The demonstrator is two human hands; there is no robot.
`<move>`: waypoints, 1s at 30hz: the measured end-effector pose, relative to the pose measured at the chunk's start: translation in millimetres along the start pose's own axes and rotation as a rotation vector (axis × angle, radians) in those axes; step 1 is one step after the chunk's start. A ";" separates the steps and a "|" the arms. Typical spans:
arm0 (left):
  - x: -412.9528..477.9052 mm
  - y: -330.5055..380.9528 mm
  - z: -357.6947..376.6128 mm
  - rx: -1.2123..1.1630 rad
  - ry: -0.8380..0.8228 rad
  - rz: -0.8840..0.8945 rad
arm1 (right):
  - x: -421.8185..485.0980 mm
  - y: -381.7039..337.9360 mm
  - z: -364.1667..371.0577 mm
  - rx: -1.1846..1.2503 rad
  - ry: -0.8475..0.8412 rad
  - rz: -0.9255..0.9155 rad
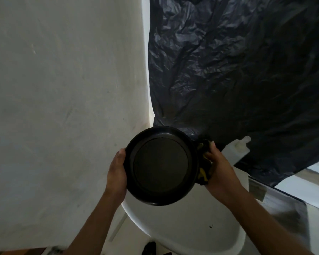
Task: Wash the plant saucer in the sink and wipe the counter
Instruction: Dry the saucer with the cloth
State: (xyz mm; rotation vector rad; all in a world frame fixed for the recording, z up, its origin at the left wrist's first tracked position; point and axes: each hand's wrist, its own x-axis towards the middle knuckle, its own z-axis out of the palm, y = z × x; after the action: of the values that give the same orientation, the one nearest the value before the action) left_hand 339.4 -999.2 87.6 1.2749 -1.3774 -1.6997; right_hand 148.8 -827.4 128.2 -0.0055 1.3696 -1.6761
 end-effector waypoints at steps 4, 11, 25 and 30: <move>0.9 -1.2 7.7 0.171 0.054 0.156 | -10.1 -3.3 3.9 -0.190 -0.133 -0.083; 15.5 7.9 22.9 0.308 -0.059 0.135 | -14.7 -8.5 -0.8 -0.449 -0.080 -0.360; 11.6 32.1 26.1 -0.487 -0.223 -0.410 | -31.6 19.3 -19.2 -1.285 -0.308 -0.996; 6.6 36.9 28.7 -0.529 -0.226 -0.413 | -40.9 27.9 -11.2 -1.423 -0.344 -1.063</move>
State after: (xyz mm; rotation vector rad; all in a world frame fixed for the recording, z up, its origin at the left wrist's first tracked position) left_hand 306.2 -1004.6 120.7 1.1258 -0.7112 -2.3485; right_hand 183.7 -790.7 123.9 -1.9782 2.1143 -0.8902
